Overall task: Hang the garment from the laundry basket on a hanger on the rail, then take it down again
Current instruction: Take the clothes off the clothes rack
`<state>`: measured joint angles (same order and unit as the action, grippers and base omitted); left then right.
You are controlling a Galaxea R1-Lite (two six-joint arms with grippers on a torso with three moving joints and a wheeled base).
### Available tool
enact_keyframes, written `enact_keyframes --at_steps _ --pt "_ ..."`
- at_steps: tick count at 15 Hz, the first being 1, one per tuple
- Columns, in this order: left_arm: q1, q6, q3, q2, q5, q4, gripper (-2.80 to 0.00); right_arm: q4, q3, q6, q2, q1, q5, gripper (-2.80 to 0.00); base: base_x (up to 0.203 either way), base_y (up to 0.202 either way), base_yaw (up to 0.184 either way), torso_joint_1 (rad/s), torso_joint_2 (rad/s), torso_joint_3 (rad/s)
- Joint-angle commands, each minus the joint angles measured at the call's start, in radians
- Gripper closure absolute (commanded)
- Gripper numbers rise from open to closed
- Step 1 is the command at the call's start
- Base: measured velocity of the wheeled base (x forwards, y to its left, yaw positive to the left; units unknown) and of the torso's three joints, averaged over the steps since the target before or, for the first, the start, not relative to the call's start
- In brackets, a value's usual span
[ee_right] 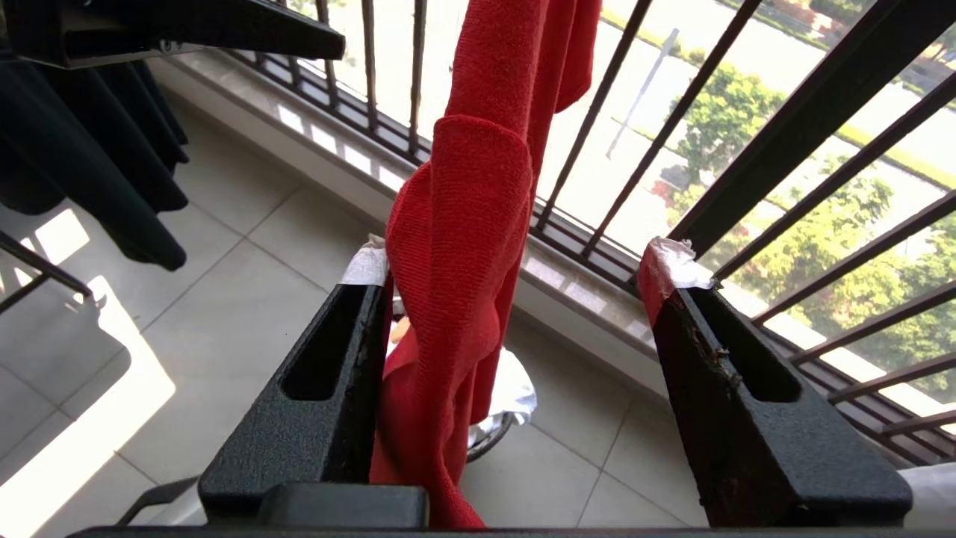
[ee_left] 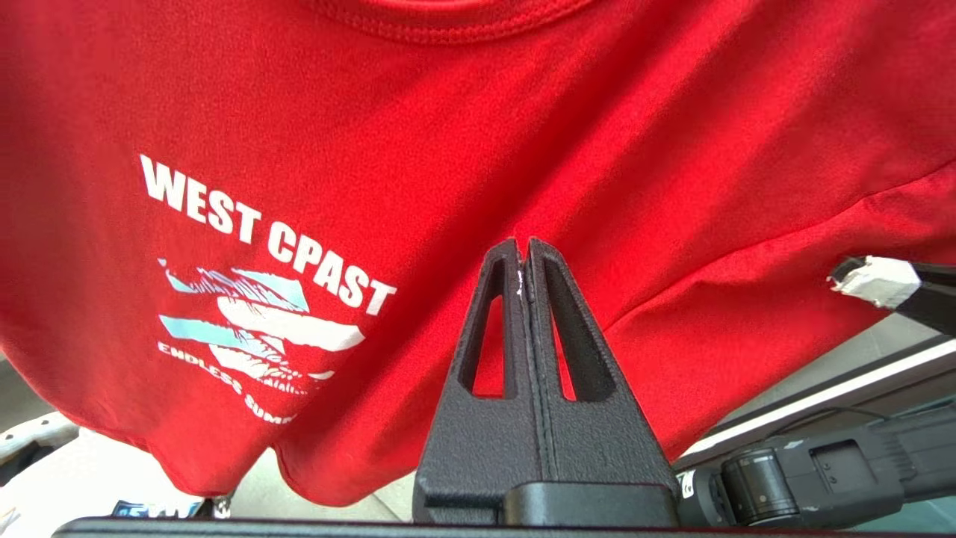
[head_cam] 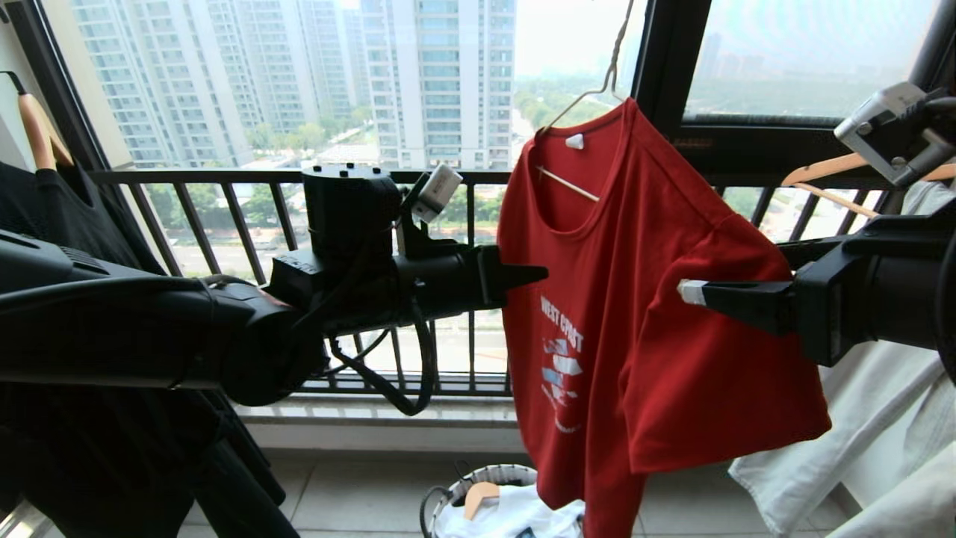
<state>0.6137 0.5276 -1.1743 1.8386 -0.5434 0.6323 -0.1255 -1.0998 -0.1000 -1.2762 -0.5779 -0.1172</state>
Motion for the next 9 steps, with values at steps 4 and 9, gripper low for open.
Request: enact_keyframes --at_steps 4,9 --pt "-0.021 0.008 0.001 -0.016 -0.003 0.029 0.0 0.0 0.001 -0.003 0.006 0.003 -0.001 0.0 0.0 0.0 0.0 0.0 0.0 0.0" --pt "-0.031 0.009 0.0 -0.015 -0.003 0.029 0.0 -0.001 0.041 0.002 0.073 0.004 -0.002 0.0 0.0 0.0 0.0 0.0 0.0 0.0"
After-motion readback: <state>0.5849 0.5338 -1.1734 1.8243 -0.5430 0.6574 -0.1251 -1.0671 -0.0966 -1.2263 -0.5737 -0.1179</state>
